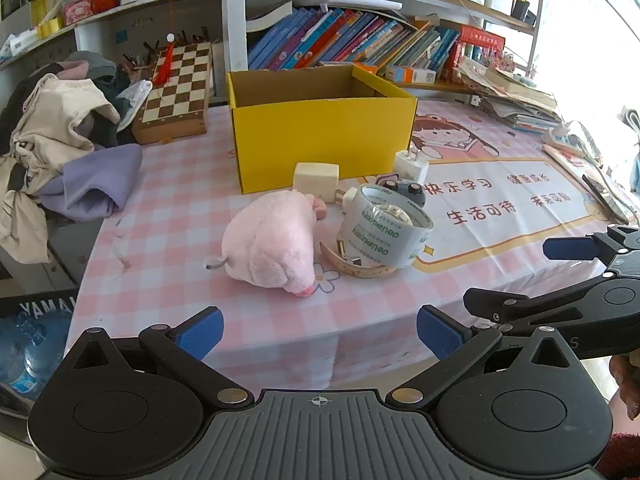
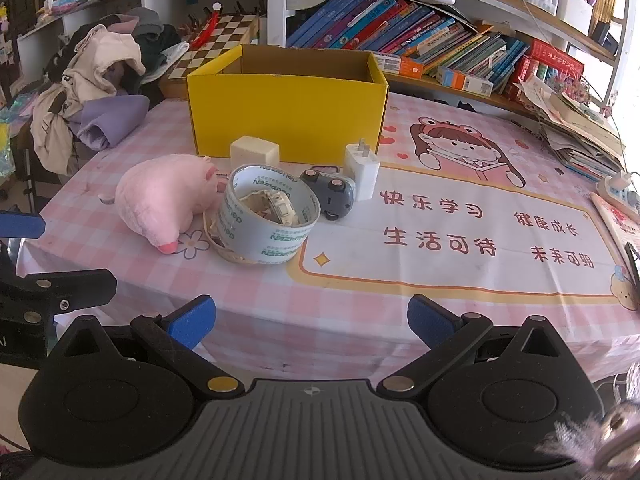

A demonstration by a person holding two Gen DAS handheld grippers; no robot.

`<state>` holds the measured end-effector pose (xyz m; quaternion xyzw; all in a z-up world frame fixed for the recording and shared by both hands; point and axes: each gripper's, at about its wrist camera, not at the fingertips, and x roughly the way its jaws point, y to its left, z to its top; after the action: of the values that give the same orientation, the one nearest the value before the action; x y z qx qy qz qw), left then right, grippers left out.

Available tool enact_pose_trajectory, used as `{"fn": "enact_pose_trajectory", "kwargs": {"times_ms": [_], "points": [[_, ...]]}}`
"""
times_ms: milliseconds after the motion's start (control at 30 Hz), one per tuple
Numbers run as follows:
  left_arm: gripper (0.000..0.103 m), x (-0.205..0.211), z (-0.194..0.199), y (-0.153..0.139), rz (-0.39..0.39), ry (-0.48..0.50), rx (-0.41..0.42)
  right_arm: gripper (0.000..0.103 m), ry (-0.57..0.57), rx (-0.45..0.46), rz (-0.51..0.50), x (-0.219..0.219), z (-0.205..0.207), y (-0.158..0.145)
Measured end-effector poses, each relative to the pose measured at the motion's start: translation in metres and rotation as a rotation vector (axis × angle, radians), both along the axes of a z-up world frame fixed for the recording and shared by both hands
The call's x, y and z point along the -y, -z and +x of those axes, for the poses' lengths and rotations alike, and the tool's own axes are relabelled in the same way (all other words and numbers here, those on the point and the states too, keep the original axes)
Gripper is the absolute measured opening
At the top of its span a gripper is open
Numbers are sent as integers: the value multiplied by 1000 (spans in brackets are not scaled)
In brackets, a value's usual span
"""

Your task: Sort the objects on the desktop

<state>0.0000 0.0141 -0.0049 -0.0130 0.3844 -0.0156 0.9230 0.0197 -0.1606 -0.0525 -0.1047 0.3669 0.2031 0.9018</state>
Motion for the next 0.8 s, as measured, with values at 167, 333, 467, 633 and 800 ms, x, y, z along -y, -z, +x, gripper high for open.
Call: {"fn": "enact_pose_trajectory", "kwargs": {"times_ms": [167, 333, 467, 633, 800], "points": [[103, -2, 0, 0, -8, -4, -2, 103, -4, 1, 1, 1, 3, 0], [103, -4, 0, 1, -25, 2, -4, 103, -5, 4, -1, 0, 3, 0], [103, -5, 0, 1, -35, 9, -7, 103, -5, 6, -2, -1, 3, 0], [103, -4, -1, 2, -39, 7, -6, 103, -5, 8, -2, -1, 2, 0], [103, -5, 0, 2, -38, 6, -12, 103, -6, 8, -1, -1, 2, 0]]}}
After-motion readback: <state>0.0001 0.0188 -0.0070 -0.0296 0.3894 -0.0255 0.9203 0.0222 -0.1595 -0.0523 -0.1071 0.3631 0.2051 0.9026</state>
